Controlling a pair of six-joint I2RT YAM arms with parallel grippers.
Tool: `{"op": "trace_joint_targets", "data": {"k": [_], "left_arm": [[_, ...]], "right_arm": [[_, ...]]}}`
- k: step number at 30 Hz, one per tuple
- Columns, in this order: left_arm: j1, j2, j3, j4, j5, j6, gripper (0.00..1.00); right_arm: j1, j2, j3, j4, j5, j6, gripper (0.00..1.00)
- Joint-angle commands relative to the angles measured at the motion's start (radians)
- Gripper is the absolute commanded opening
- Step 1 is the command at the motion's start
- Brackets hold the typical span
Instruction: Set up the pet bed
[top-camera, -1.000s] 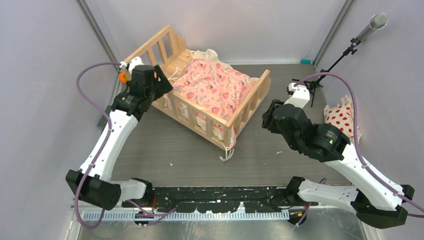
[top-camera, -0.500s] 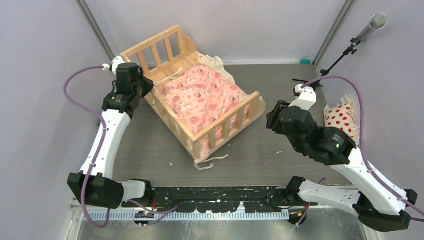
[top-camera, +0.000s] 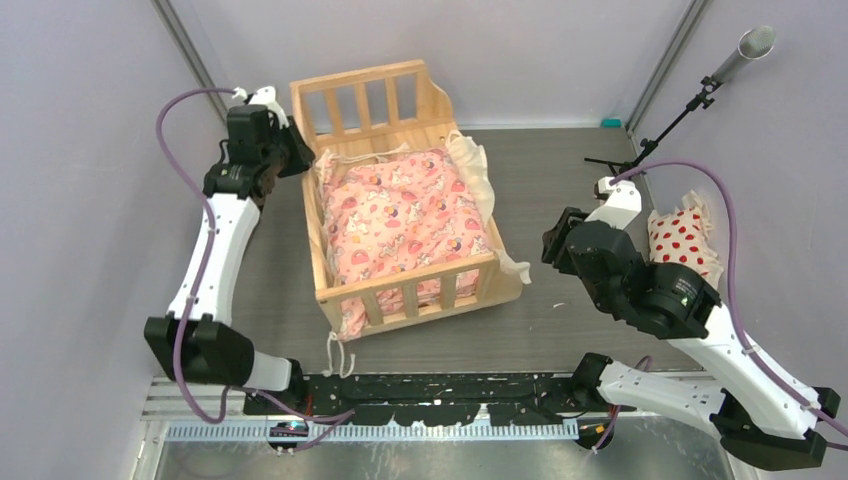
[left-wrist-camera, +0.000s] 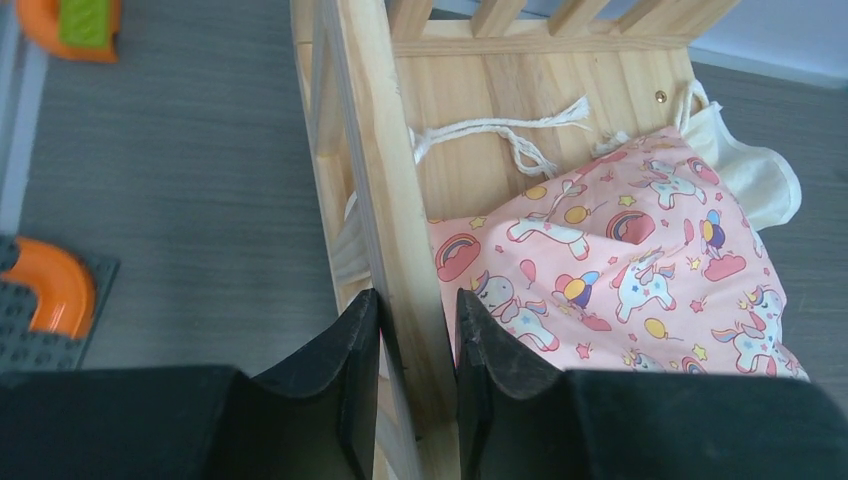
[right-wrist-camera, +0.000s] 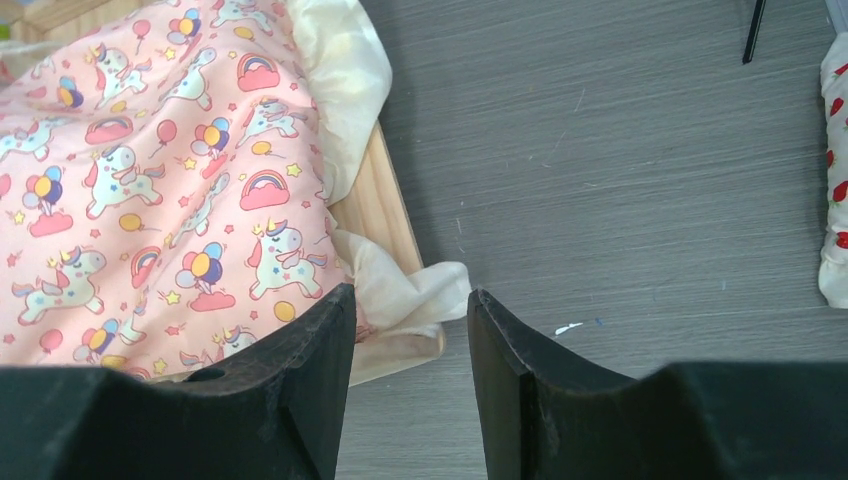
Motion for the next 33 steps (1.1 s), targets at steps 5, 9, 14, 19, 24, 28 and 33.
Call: {"op": "trace_joint_targets", "data": {"k": [5, 9, 14, 19, 24, 28, 33], "left_arm": [[-0.047, 0.32, 0.253, 0.027, 0.404, 0.225, 0.0], [-0.049, 0.428, 0.369, 0.046, 0.487, 0.322, 0.02], [-0.049, 0.44, 0.461, 0.014, 0.51, 0.306, 0.35], [-0.049, 0.251, 0.324, 0.167, 0.514, 0.174, 0.75], [-0.049, 0.06, 0.178, 0.19, 0.447, 0.13, 0.93], [-0.049, -0.068, 0.043, 0.16, 0.39, 0.133, 0.96], [-0.053, -0.156, -0.094, 0.137, 0.402, 0.119, 0.96]], "right_arm": [[-0.006, 0.001, -0.031, 0.002, -0.029, -0.055, 0.51], [-0.011, 0.023, -0.028, 0.008, -0.067, -0.075, 0.51], [-0.054, 0.076, 0.01, 0.018, -0.106, -0.12, 0.59], [-0.282, 0.238, 0.087, 0.126, -0.424, -0.204, 0.69], [-0.474, 0.484, 0.174, 0.313, -0.763, -0.211, 0.77], [-0.556, 0.697, 0.299, 0.413, -0.87, -0.211, 0.78], [-0.622, 0.926, 0.505, 0.454, -0.984, -0.217, 0.78]]}}
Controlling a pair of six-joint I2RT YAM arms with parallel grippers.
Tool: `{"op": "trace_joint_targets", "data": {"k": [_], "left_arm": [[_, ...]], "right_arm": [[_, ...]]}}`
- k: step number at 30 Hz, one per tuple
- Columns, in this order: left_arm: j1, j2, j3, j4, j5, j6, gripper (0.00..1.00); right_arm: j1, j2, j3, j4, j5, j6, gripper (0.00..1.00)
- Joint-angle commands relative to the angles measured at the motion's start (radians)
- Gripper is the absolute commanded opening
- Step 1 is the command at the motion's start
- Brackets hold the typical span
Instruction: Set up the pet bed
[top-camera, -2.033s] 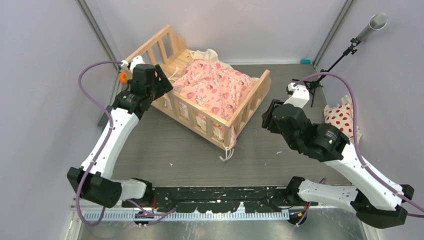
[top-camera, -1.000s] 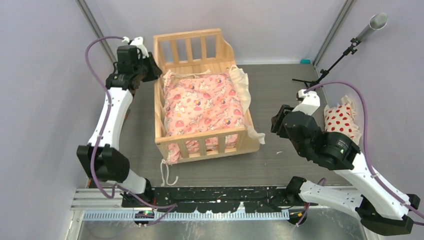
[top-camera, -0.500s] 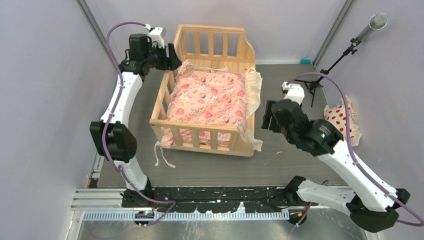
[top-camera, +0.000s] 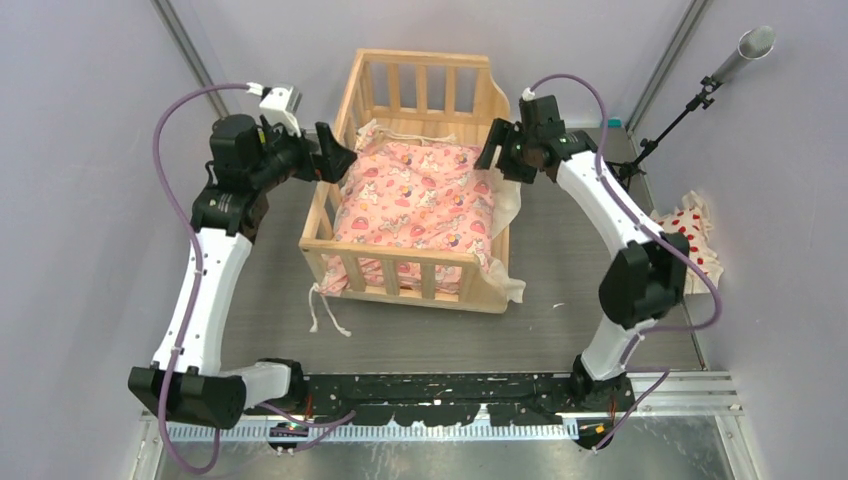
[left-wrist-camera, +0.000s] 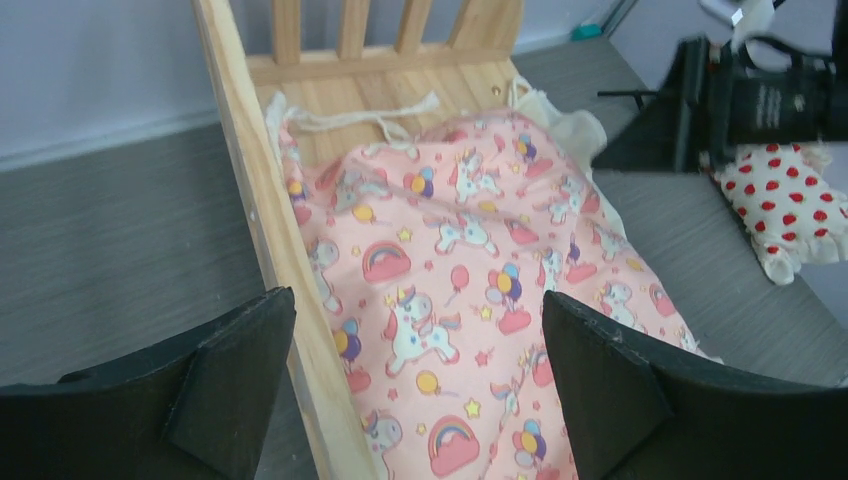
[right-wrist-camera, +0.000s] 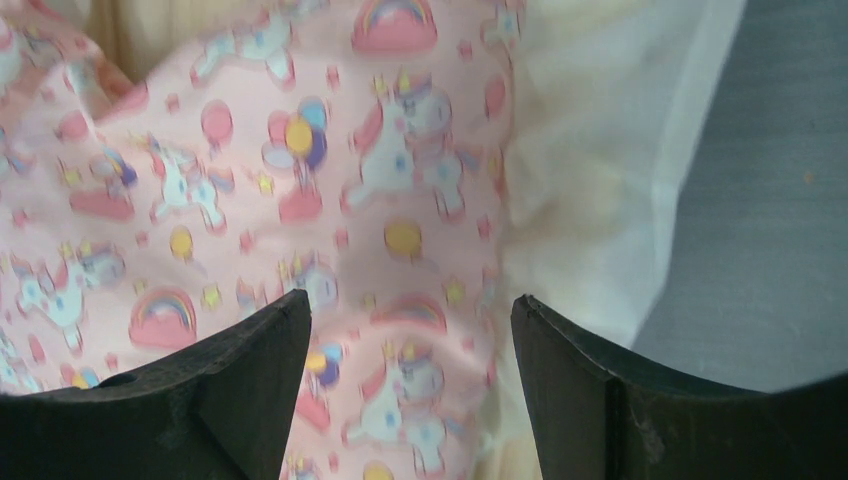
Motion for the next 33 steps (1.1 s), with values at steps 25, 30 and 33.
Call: {"op": "trace_joint_targets", "data": {"k": [25, 30, 33], "left_arm": [[-0.051, -0.055, -0.309, -0.092, -0.023, 0.056, 0.54], [-0.052, -0.052, -0.317, -0.09, -0.025, 0.062, 0.53], [-0.054, -0.041, -0.315, -0.095, -0.02, 0.067, 0.51]], "right_arm": [[-0.048, 0.455, 0.306, 0.243, -0.158, -0.135, 0.02], [-0.046, 0.494, 0.378, 0.265, -0.085, -0.165, 0.01], [-0.047, 0.488, 0.367, 0.324, -0.065, -0.164, 0.01]]}}
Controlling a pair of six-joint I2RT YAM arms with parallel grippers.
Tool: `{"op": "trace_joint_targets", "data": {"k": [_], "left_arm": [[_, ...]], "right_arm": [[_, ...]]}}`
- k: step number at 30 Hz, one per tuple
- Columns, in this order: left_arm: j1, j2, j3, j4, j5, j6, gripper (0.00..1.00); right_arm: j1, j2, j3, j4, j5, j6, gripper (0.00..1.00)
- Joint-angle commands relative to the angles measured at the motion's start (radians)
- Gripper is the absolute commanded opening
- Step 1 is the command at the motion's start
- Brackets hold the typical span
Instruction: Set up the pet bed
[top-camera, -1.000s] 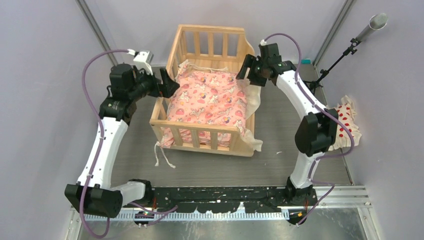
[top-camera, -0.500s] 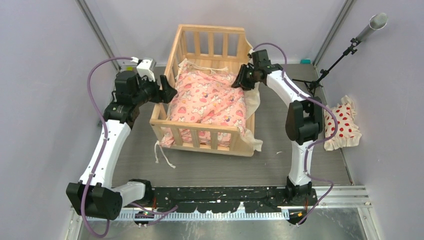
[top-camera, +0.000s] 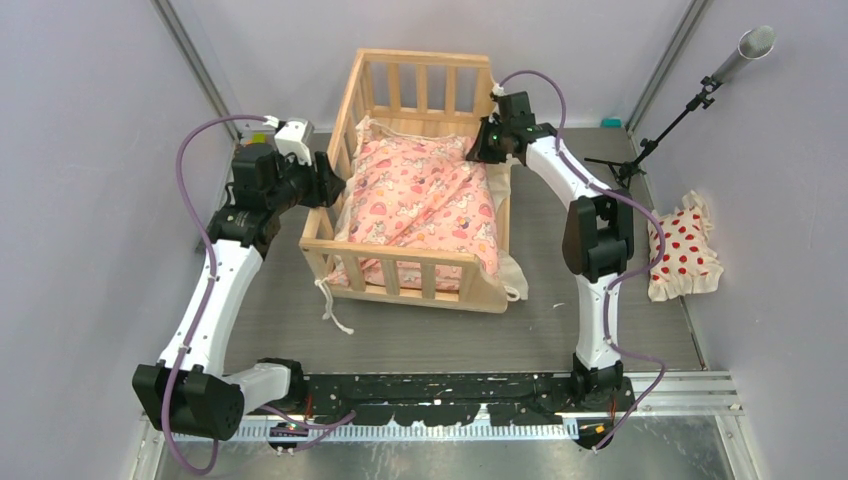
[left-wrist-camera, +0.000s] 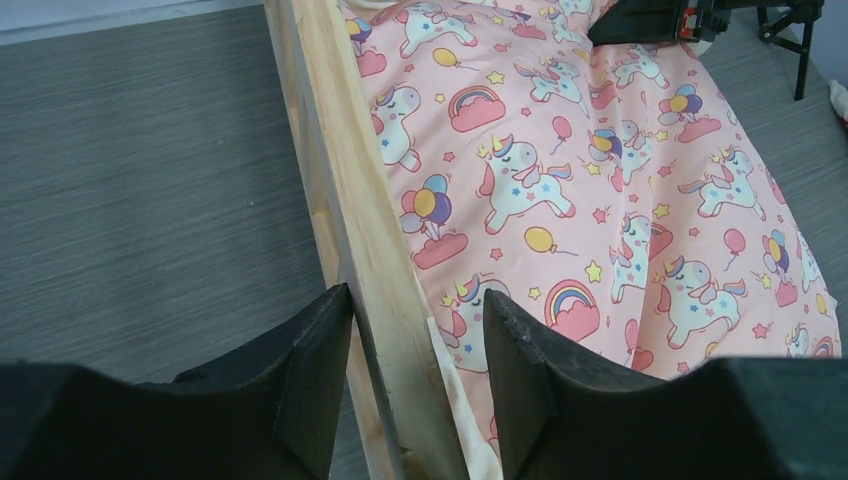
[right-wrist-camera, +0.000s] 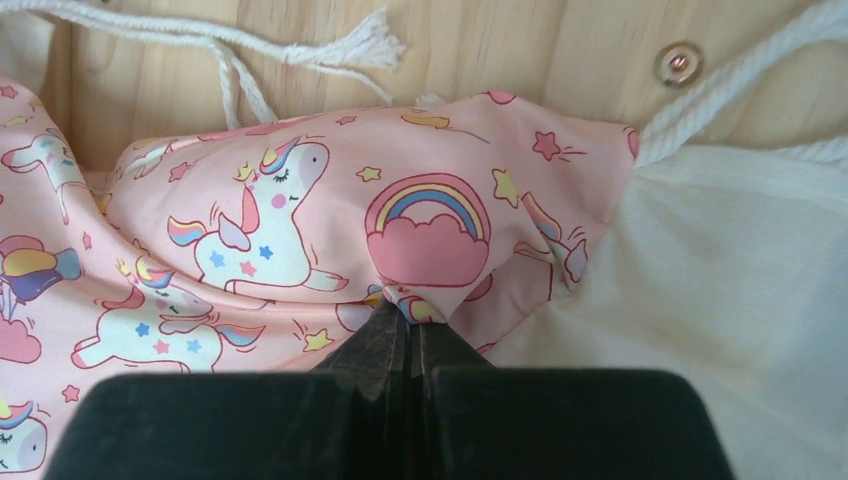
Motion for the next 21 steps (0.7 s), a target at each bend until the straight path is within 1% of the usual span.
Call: {"op": "trace_joint_targets", "data": {"k": [1, 11, 16, 17, 18, 20, 21], "left_arm": [[-0.039, 0.043, -0.032, -0.147, 0.092, 0.01, 0.51], [-0.047, 0.06, -0.031, -0.154, 0.127, 0.023, 0.46], [-0.053, 0.066, -0.03, -0.158, 0.145, 0.03, 0.46], [-0.056, 0.067, -0.029, -0.16, 0.148, 0.032, 0.45], [-0.058, 0.069, -0.029, -0.164, 0.149, 0.035, 0.45], [-0.061, 0.074, -0.025, -0.17, 0.147, 0.042, 0.43], [-0.062, 0.079, -0.02, -0.174, 0.145, 0.043, 0.42]], "right_arm": [[-0.005, -0.007, 0.036, 0.136, 0.098, -0.036, 0.01], [0.03, -0.031, 0.006, 0.275, 0.121, -0.05, 0.01], [0.049, -0.032, 0.036, 0.288, 0.122, -0.072, 0.01], [0.051, -0.038, 0.035, 0.284, 0.116, -0.077, 0.03], [0.052, -0.049, 0.029, 0.281, 0.107, -0.08, 0.08], [0.053, -0.093, -0.001, 0.274, 0.096, -0.082, 0.23], [0.053, -0.123, -0.028, 0.274, 0.097, -0.088, 0.29]]}}
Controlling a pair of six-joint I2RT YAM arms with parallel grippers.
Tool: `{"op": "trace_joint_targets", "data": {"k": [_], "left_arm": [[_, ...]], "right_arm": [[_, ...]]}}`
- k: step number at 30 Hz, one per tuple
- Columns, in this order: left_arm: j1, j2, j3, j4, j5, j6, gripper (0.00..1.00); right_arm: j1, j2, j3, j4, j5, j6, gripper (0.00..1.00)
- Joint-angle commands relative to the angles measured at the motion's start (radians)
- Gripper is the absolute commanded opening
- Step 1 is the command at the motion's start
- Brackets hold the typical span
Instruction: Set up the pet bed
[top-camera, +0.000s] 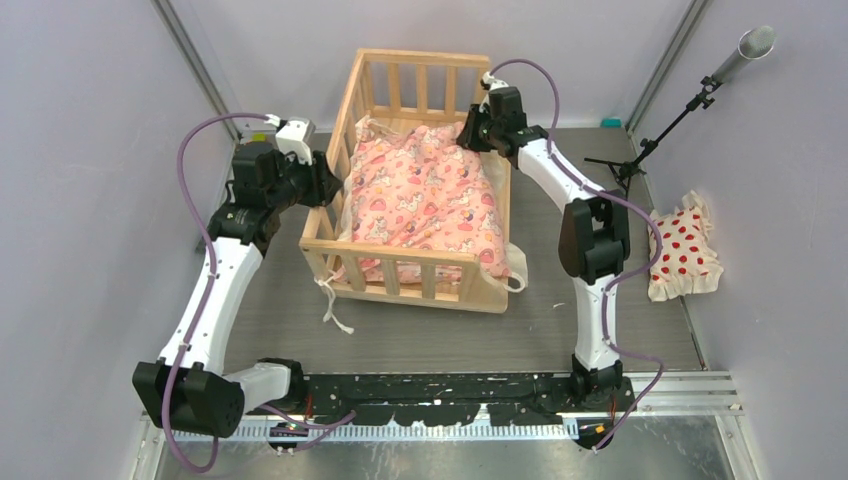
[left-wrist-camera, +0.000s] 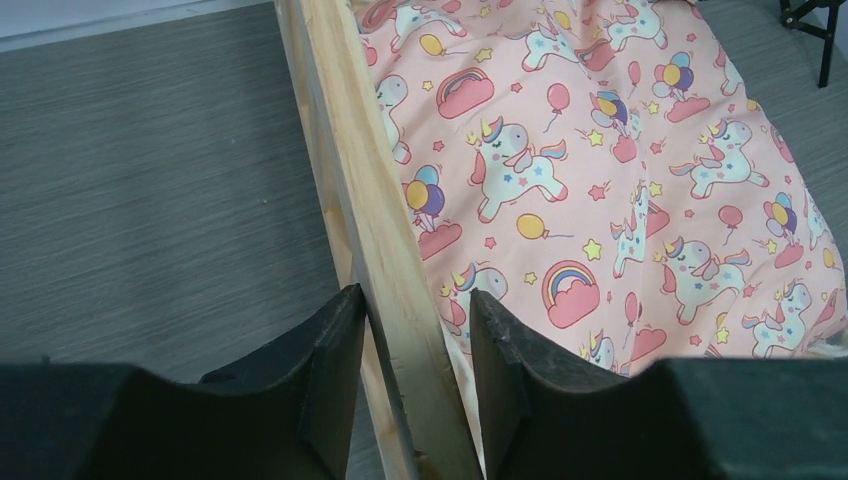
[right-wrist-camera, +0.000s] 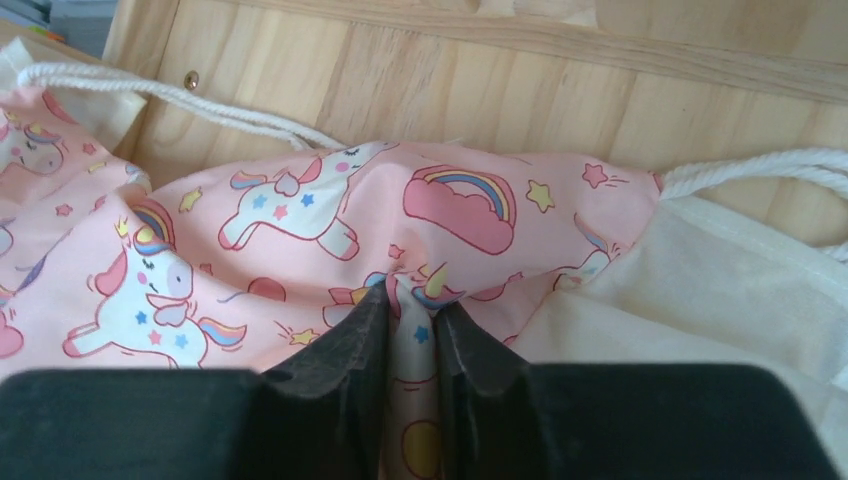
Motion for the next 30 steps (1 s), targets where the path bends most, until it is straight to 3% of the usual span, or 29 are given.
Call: {"op": "trace_joint_targets", "data": {"k": [1, 4, 8, 12, 13, 19, 25, 28, 30], "left_arm": [[-0.061, 0.069, -0.029, -0.169, 0.148, 0.016, 0.41], [-0.064, 0.094, -0.002, -0.215, 0.115, 0.04, 0.29], [-0.063, 0.15, 0.047, -0.273, 0.044, 0.061, 0.25], [-0.063, 0.203, 0.105, -0.305, 0.0, 0.076, 0.01], [-0.063, 0.211, 0.117, -0.307, -0.004, 0.083, 0.0], [-0.063, 0.249, 0.206, -0.253, -0.004, 0.196, 0.0], [-0.059, 0.347, 0.313, -0.15, 0.051, 0.333, 0.0], [-0.036, 0.398, 0.366, -0.103, 0.088, 0.304, 0.01], [-0.03, 0.406, 0.402, -0.086, 0.092, 0.259, 0.15]], "right_arm": [[0.008, -0.163, -0.058, 0.072, 0.005, -0.04, 0.35], [0.006, -0.309, -0.163, 0.067, 0.032, -0.058, 0.47], [0.006, -0.492, -0.281, 0.004, 0.117, -0.068, 0.57], [0.007, -0.669, -0.401, -0.094, 0.213, -0.053, 0.6], [0.007, -0.709, -0.43, -0.118, 0.219, -0.042, 0.6], [0.006, -0.926, -0.596, -0.286, 0.244, 0.076, 0.6], [0.008, -1.104, -0.755, -0.412, 0.116, 0.172, 0.59], [0.01, -1.182, -0.83, -0.483, 0.05, 0.182, 0.59], [0.011, -1.231, -0.873, -0.538, 0.006, 0.192, 0.58]]}}
